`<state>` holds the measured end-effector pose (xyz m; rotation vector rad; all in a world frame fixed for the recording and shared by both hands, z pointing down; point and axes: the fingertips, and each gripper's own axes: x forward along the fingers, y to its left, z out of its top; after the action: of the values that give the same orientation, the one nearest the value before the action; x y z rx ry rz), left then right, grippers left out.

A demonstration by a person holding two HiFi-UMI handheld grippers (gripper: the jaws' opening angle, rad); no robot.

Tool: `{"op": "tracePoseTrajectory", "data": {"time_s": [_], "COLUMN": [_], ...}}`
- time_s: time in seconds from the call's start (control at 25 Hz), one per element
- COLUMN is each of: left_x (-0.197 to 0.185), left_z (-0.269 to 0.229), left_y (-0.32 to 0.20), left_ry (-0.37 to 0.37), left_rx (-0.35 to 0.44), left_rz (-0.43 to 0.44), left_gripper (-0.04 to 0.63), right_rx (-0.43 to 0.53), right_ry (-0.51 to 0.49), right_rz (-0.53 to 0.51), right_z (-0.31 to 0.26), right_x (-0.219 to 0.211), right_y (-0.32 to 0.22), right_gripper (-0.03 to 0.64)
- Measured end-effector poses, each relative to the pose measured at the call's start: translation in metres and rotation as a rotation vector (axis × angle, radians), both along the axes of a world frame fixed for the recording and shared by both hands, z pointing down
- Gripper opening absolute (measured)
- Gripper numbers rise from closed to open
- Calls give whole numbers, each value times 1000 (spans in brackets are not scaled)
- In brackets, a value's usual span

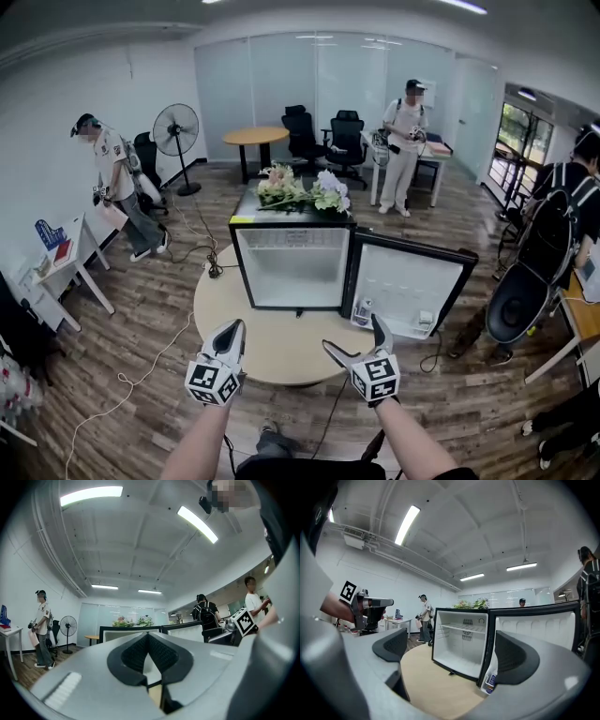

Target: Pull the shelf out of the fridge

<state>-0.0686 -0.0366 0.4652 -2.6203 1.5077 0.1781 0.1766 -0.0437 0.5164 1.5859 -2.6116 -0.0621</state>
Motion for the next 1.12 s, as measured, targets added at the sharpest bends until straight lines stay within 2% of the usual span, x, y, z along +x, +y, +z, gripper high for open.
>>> {"op": "tracePoseTrajectory", "data": {"time_s": [0.28,0.96,1.12], "left_x": [-6,-5,-1], "left_z": [-2,6,13], "left_y": [-40,-203,-235], "left_ry": [5,10,-10], "left_rx": [13,2,-5], "left_rz": [9,120,162], "left_gripper": [0,0,0], "right_rx": [1,-15,-36], "right_ry": [1,-42,-51], "right_rz": [-6,31,48], "right_z": [-2,-16,-11], "right_x": [-12,-46,-51], "right_y": [-42,-187,-216], "right_gripper": [583,581,581]}}
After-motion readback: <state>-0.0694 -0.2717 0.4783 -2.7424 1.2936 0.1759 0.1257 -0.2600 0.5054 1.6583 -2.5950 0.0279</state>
